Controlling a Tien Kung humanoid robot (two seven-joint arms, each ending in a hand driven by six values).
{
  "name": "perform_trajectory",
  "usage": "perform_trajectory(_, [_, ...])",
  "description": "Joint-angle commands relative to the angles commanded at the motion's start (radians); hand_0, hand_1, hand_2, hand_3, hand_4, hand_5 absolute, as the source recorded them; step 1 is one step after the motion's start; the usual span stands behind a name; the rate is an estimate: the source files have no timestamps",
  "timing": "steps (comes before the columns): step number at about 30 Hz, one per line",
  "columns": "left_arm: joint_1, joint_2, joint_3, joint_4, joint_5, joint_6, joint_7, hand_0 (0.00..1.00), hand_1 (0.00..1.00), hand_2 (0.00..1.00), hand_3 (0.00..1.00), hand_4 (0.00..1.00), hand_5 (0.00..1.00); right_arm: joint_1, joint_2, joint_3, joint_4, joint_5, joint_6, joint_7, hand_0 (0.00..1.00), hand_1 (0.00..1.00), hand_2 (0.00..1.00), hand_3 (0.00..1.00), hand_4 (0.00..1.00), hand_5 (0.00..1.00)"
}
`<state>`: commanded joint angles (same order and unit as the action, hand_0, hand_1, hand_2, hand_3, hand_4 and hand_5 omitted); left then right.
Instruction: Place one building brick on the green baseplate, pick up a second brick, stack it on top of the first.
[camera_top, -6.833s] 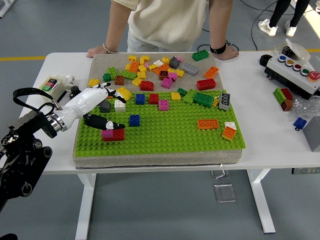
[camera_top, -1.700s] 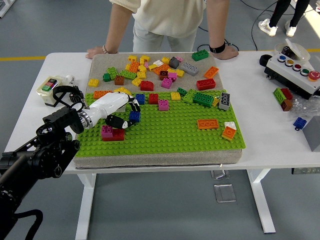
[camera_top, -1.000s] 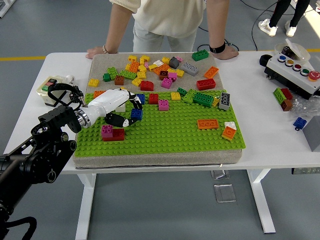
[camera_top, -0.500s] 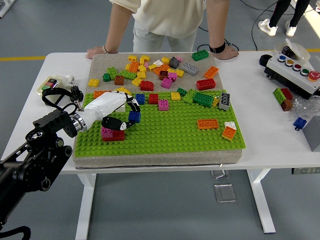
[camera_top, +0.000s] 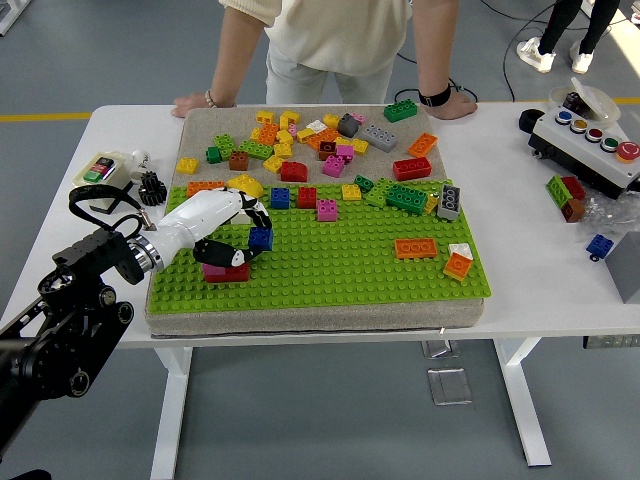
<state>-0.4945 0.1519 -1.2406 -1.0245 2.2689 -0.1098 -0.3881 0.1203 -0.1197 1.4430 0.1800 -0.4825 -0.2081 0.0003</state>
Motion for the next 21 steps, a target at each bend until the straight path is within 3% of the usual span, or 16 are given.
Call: perform_trajectory(21, [0.072, 0.018, -0.031, -0.077, 0.000, -0.031, 0.017, 0.846, 0.664, 0.579, 0.552, 0.694, 0.080, -0.002, -0.001, 0.010, 0.000, 0.002, 0.001, 0.000, 0.740, 0.659, 0.710, 0.598, 0.923, 0.510])
